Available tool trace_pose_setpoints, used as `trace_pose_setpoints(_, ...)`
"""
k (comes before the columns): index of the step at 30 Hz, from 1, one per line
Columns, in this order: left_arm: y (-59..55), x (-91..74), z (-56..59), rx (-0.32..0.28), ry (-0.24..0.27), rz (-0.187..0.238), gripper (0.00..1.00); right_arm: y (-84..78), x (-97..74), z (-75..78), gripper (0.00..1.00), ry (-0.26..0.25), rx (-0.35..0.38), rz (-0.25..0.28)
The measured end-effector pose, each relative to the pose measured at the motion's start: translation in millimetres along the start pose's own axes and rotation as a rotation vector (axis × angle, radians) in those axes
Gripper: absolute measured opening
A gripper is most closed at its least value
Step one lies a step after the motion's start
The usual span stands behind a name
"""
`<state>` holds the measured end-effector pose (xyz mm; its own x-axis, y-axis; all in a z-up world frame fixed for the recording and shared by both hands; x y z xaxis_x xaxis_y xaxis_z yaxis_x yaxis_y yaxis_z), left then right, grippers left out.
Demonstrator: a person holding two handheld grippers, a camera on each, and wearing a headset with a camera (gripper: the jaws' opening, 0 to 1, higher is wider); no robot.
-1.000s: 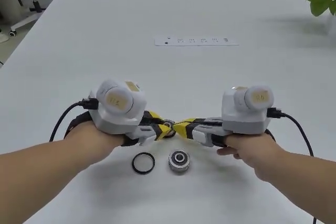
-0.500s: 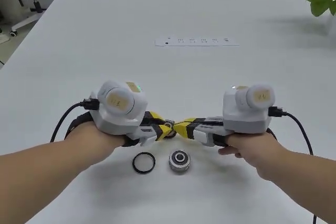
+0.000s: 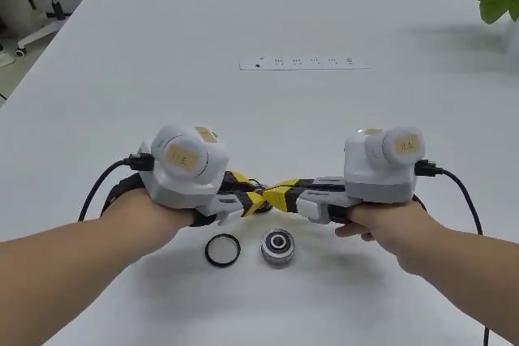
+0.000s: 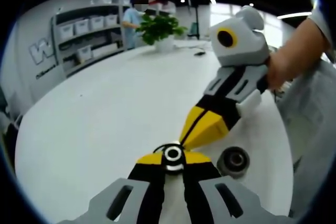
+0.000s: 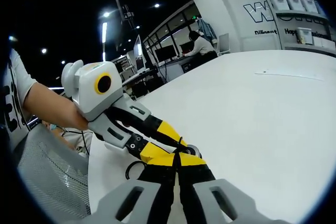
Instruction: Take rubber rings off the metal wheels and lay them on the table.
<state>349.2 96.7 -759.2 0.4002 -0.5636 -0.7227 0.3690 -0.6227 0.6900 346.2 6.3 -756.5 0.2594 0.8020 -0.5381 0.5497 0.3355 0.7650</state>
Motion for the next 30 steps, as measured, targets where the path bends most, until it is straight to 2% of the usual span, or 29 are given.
trace_pose_setpoints(4,-0.3,-0.1,0.6,0.004,0.002,0.006,0.12,-4.9,-0.2,7.6,0.00,-0.034,0.038,-0.008)
trace_pose_setpoints(8,-0.8,-0.1,1.2,0.012,0.006,0.019,0.12,-5.2,0.7,7.6,0.00,-0.034,0.065,0.002)
trace_pose_setpoints(15,0.0,-0.1,0.9,0.020,0.001,0.018,0.13,-5.8,1.2,6.8,0.00,-0.037,0.059,0.000)
trace_pose_setpoints(19,0.9,0.1,0.0,0.002,-0.014,0.017,0.14,-5.8,0.8,6.3,0.00,-0.038,0.051,0.001)
trace_pose_setpoints(30,3.4,-3.6,4.1,0.029,-0.024,0.006,0.19,-4.0,0.4,3.9,0.00,-0.028,0.056,0.011)
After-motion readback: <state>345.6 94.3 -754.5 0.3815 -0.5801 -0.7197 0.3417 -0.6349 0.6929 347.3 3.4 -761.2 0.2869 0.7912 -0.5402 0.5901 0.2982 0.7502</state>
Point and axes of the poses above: the centre of the closed fingertips' face, and the gripper's own axes: x roughly forward along the fingers, z roughly to its right, y roughly out of its top, the point moved 6 cm from there along -x, roughly backward along the fingers, and after that the axes turned 12 degrees about -z, right-handed, at the moved point
